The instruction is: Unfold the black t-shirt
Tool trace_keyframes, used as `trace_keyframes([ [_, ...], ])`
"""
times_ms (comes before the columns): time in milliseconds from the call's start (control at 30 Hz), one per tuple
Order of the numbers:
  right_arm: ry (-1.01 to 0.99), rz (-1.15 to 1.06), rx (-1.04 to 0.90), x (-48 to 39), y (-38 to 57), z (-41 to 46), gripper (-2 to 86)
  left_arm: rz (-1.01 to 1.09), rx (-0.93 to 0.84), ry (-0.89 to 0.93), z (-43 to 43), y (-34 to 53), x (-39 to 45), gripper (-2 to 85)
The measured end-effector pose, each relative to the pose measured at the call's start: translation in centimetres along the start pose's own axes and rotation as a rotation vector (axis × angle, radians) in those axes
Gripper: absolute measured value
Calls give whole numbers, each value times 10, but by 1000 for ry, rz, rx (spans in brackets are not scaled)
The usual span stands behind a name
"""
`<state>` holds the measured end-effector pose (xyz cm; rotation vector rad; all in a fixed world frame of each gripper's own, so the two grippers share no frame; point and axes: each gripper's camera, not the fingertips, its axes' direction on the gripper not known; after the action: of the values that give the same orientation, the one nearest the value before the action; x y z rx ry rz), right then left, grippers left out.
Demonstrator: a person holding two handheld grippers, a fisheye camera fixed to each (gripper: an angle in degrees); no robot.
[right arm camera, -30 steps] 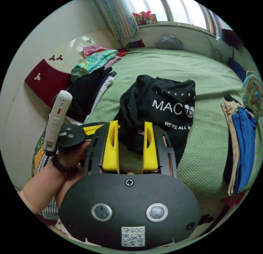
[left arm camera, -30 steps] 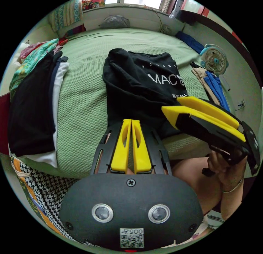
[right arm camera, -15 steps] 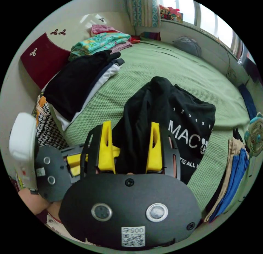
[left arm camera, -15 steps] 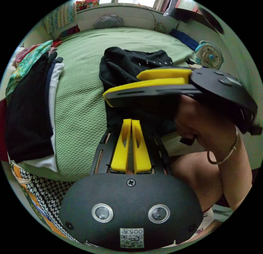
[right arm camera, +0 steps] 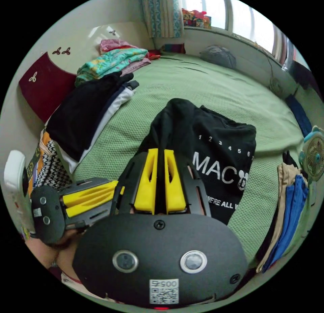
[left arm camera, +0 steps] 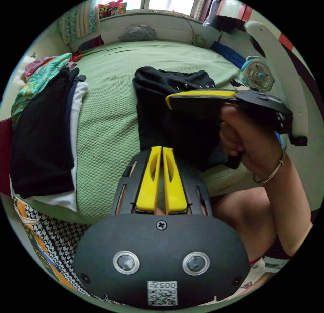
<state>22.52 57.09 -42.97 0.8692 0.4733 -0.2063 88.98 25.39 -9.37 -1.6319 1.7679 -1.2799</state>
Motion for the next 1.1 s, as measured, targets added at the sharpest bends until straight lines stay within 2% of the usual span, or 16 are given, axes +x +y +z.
trace_keyframes([
  [267, 48, 200, 102, 56, 29, -45, 36, -68, 3, -17, 3, -7, -6, 65],
  [433, 26, 321, 100, 91, 40, -72, 36, -105, 18, -34, 5, -13, -1, 78],
  [633, 180, 304, 138, 124, 50, -121, 34, -153, 27, 3, 8, -20, 3, 87],
  [900, 407, 453, 164, 199, 98, -184, 24, -163, 38, 13, 11, -28, 6, 94],
  [1100, 392, 543, 86, 232, 132, -179, 13, -152, 27, -23, 16, -35, 11, 96],
])
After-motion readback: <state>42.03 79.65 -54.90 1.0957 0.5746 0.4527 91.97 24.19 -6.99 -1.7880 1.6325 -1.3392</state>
